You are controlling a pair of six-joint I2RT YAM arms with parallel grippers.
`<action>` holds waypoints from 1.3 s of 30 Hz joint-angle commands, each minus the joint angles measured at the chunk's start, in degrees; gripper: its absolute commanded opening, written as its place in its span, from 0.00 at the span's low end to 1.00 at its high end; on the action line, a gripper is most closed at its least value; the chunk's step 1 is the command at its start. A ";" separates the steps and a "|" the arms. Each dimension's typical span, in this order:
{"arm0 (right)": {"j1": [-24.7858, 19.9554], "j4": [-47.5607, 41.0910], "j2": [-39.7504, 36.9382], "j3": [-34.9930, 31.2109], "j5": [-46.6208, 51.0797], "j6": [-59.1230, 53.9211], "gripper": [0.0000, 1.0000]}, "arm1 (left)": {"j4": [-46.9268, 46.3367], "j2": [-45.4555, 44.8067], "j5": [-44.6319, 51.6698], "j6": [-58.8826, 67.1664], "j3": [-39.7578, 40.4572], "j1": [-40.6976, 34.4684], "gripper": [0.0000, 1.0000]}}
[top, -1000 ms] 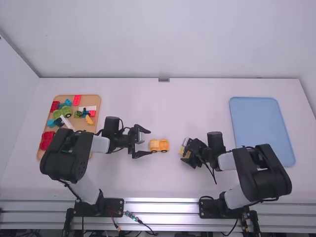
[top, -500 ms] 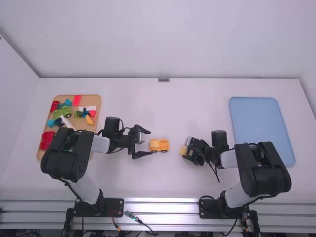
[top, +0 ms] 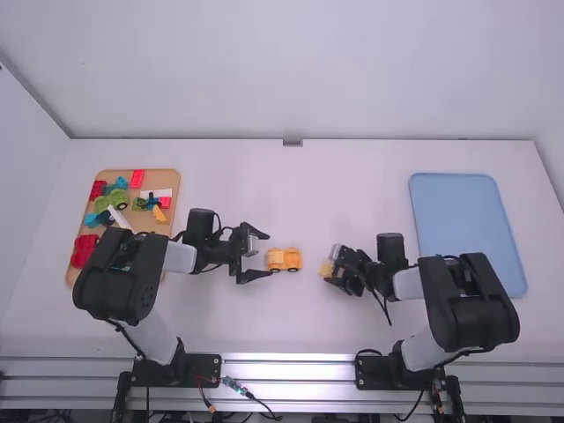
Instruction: Assemble lego blocks to make yellow taxi
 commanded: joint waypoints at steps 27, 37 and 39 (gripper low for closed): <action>0.83 -3.21 6.36 4.92 -0.09 -0.39 0.59 | -0.22 0.41 1.66 -0.24 0.37 -0.52 0.99; 0.96 -3.21 7.60 5.92 -0.07 -0.39 0.52 | -0.44 0.41 1.62 -0.22 0.37 -0.52 0.99; 0.96 -3.28 7.60 5.88 -0.09 -0.39 0.47 | -0.44 0.41 1.60 -0.22 0.37 -0.55 0.99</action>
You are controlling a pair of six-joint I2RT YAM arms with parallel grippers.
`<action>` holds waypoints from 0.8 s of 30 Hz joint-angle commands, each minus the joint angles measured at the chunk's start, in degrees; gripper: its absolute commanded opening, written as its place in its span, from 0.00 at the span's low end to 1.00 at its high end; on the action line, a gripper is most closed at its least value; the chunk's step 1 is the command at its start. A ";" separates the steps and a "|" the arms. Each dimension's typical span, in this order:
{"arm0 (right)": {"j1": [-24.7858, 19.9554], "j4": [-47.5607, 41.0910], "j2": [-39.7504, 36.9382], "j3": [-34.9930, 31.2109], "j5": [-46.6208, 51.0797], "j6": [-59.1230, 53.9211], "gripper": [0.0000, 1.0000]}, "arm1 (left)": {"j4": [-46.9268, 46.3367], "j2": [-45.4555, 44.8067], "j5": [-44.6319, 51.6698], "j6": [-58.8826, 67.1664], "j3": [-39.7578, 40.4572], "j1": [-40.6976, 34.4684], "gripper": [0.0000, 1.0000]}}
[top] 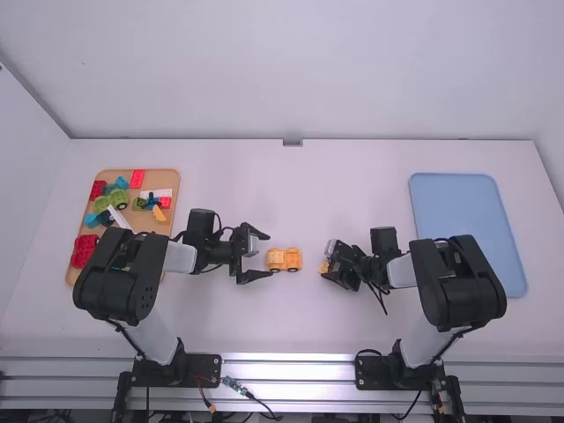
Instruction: Assemble lego blocks to make yellow taxi
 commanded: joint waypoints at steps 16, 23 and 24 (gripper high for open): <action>0.15 -1.92 -0.77 0.24 -1.33 0.07 0.33 | -0.66 0.41 0.63 -0.15 0.37 -0.48 0.99; 0.17 -2.99 -3.13 0.22 -1.42 0.09 0.24 | 1.22 2.86 -1.66 -0.17 0.37 -1.88 0.99; 0.15 -3.41 -3.70 0.26 -1.31 0.09 0.22 | 1.75 3.39 -1.66 -0.15 0.37 -2.19 0.99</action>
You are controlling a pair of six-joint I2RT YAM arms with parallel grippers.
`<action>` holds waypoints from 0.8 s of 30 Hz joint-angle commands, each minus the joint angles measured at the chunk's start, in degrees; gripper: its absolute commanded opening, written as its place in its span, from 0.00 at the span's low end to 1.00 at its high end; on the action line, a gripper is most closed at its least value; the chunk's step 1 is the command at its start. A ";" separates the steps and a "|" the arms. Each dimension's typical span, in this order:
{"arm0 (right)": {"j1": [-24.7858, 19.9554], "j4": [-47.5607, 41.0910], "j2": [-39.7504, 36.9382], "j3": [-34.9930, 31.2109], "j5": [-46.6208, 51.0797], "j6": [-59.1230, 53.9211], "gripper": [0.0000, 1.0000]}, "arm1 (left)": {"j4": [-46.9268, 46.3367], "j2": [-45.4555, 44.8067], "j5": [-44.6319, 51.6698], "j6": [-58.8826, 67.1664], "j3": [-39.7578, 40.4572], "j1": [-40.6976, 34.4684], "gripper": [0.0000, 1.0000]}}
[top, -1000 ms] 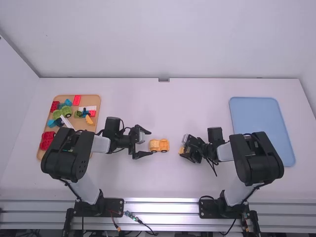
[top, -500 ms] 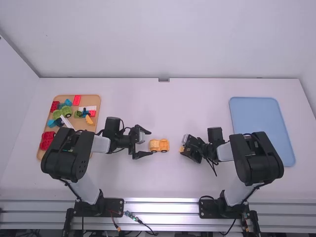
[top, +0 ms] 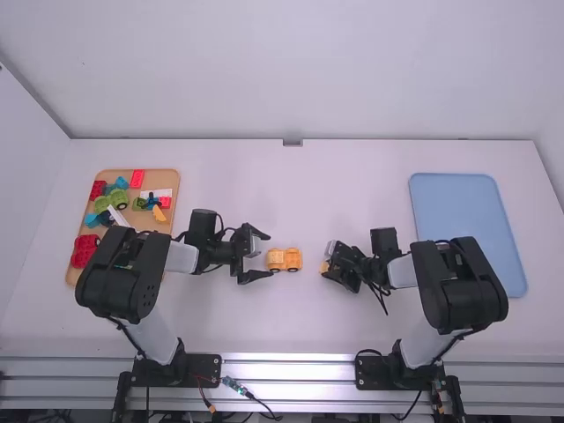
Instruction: Assemble lego blocks to make yellow taxi
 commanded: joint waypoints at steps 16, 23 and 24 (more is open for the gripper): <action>0.24 -1.62 -11.72 0.35 -2.40 3.17 0.20 | 11.54 14.62 0.55 -7.50 5.31 -3.06 0.99; 3.17 -2.34 -11.41 1.92 -1.88 3.15 0.19 | 11.52 18.36 0.35 -8.81 8.46 -4.72 1.00; 3.65 -3.32 -11.32 2.67 -1.70 3.15 0.19 | 11.56 18.62 0.31 -8.74 8.59 -5.03 0.97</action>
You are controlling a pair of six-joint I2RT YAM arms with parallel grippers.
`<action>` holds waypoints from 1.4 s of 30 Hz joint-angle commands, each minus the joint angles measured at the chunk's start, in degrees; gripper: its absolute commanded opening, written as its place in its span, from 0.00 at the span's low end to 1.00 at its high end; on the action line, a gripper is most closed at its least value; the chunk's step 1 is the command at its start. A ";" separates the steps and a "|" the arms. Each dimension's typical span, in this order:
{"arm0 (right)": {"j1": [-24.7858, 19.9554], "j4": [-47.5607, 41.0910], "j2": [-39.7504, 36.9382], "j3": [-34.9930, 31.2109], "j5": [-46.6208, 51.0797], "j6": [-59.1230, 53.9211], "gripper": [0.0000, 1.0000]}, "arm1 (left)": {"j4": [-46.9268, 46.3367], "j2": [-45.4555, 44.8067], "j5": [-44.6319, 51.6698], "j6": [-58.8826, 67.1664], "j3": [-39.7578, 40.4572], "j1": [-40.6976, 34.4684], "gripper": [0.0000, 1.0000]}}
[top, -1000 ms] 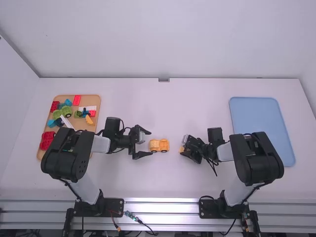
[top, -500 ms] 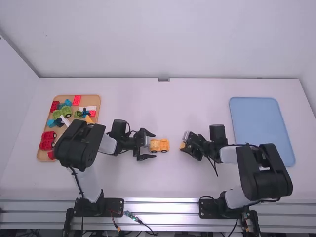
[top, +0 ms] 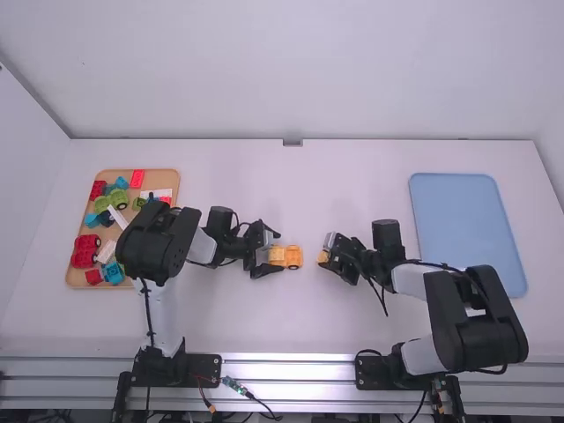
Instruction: Assemble lego blocks to make yellow taxi
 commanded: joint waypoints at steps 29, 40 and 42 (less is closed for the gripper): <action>8.98 -10.54 11.49 15.69 -3.93 -9.81 0.09 | -0.83 1.97 1.51 5.57 -0.22 -2.60 0.20; 8.94 -9.97 11.63 15.69 -4.17 -9.84 0.09 | -1.70 1.97 1.55 8.61 -1.73 -2.93 0.06; 9.44 -9.03 12.19 15.69 -3.52 -8.76 0.10 | -1.77 1.97 1.55 8.61 -2.10 -2.99 0.05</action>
